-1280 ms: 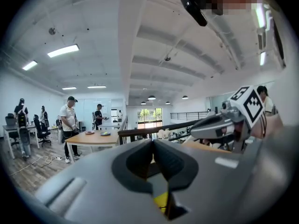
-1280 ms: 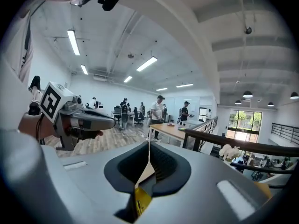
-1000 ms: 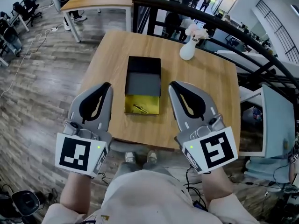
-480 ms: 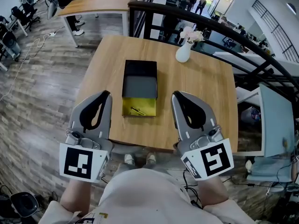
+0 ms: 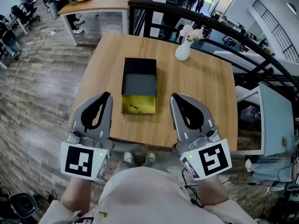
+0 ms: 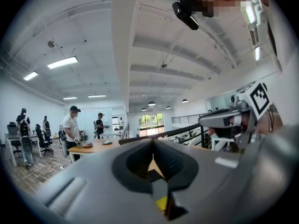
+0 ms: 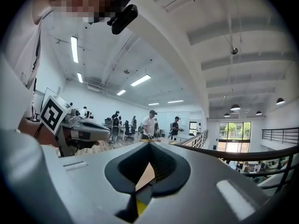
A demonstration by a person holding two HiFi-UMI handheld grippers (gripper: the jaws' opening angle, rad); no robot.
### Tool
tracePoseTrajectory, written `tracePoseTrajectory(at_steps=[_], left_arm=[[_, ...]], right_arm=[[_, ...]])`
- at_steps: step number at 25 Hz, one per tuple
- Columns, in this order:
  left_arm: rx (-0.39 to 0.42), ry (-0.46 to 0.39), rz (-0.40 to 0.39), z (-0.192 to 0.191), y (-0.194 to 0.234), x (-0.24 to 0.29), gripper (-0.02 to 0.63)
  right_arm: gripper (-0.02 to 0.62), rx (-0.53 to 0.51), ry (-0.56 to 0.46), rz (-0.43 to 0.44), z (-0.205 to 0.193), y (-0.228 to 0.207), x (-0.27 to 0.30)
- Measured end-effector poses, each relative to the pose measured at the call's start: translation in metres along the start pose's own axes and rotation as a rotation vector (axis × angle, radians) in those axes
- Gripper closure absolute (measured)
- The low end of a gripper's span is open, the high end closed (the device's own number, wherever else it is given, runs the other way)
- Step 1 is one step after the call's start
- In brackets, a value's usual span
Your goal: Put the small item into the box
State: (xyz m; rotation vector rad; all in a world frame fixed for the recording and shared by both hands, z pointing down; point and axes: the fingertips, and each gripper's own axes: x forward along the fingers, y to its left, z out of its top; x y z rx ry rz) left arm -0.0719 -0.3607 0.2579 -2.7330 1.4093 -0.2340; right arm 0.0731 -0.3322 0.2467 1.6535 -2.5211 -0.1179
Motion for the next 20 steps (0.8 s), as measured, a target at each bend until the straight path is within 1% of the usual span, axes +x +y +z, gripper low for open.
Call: tracePoseTrajectory(at_steps=[4,9,12,15,17,20], left_arm=[[0.028,-0.031,-0.001,0.004,-0.004,0.0,0.603],[0.006,0.021,-0.012,-0.008,-0.01,-0.005,0.603],[0.011,0.0,-0.02,-0.007,-0.009,-0.005,0.603],[-0.006,0.028,-0.034,-0.013,-0.014,-0.005,0.603],[-0.009,0.033,-0.039,-0.014,-0.016,-0.005,0.603],[-0.009,0.033,-0.042,-0.014,-0.018,-0.004,0.603]], right_arm=[[0.597,0.006,-0.004,0.004,-0.001,-0.001,-0.004],[0.597,-0.008,-0.013,-0.001,0.004,0.002,-0.011],[0.597,-0.012,-0.008,0.002,0.005,0.005,-0.01],[0.597,-0.012,-0.004,0.005,0.003,0.006,-0.01],[0.597,0.003,-0.006,0.014,0.002,0.006,-0.011],[0.597,0.057,-0.015,0.042,0.005,0.006,-0.012]])
